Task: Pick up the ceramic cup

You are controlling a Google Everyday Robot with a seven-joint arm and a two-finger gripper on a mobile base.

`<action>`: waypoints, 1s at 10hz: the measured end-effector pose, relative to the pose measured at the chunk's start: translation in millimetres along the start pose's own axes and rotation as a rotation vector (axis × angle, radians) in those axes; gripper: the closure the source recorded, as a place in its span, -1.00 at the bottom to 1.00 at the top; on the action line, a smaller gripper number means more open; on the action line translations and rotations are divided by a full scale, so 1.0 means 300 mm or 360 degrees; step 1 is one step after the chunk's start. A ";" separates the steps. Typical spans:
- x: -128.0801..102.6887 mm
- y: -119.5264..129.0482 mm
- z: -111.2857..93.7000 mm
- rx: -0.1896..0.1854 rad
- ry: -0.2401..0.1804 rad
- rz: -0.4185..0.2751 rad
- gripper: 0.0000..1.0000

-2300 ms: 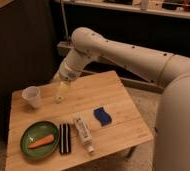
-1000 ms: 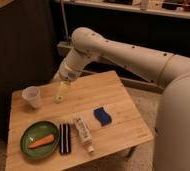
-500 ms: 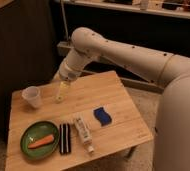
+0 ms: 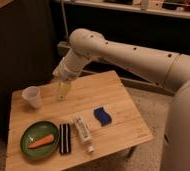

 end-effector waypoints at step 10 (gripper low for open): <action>0.008 -0.161 0.059 0.0163 0.0144 -0.0736 -0.60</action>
